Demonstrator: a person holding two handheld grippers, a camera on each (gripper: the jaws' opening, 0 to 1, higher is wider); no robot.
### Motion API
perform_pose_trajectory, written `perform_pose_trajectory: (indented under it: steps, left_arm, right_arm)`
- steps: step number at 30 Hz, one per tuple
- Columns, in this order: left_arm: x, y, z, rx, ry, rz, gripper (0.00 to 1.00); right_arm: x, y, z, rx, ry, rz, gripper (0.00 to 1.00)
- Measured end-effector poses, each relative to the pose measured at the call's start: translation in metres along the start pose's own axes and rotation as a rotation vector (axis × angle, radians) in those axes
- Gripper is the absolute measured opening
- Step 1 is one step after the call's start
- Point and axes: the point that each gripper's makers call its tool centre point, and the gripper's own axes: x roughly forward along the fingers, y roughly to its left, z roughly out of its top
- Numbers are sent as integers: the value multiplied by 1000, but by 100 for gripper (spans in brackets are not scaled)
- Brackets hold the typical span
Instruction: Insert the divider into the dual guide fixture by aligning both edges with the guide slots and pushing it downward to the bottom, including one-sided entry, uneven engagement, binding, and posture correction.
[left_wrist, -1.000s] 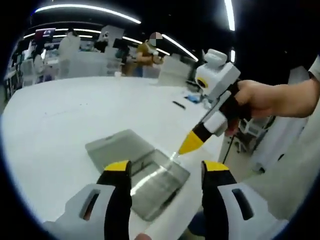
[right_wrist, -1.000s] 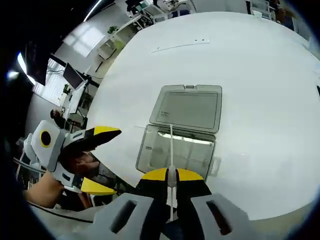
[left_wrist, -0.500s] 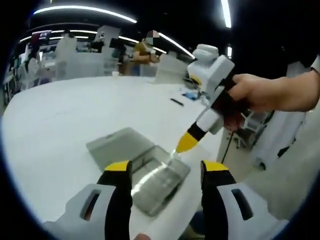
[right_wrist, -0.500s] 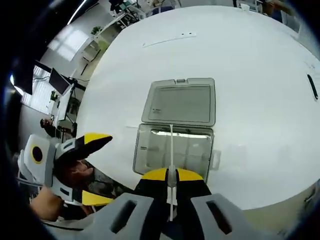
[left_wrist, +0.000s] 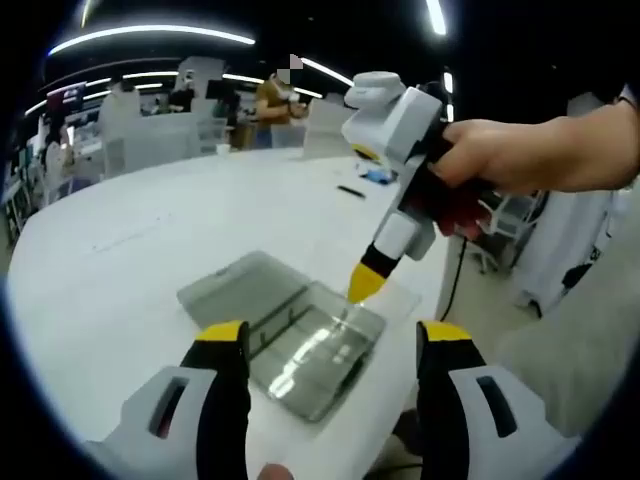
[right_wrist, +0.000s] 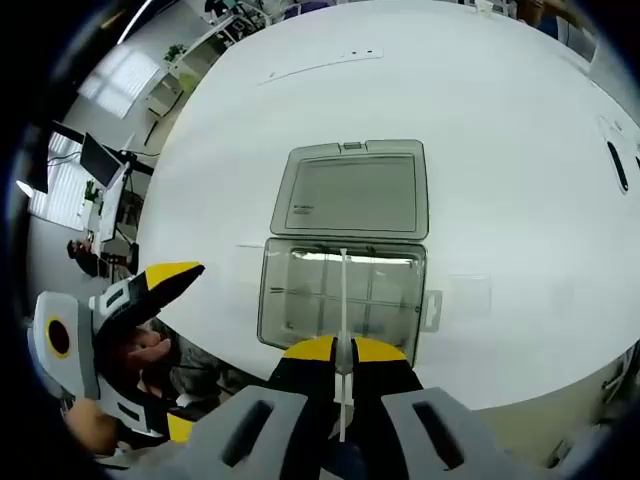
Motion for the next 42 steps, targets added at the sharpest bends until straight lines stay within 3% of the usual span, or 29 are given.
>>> perform_pose_trajectory:
  steps: [10, 42]
  left_arm:
    - [-1, 0, -8, 6, 25, 7, 76]
    - [-8, 5, -24, -23, 52, 0, 74]
  right_arm:
    - [6, -4, -2, 25, 31, -23, 0]
    - [22, -5, 5, 30, 41, -56, 0]
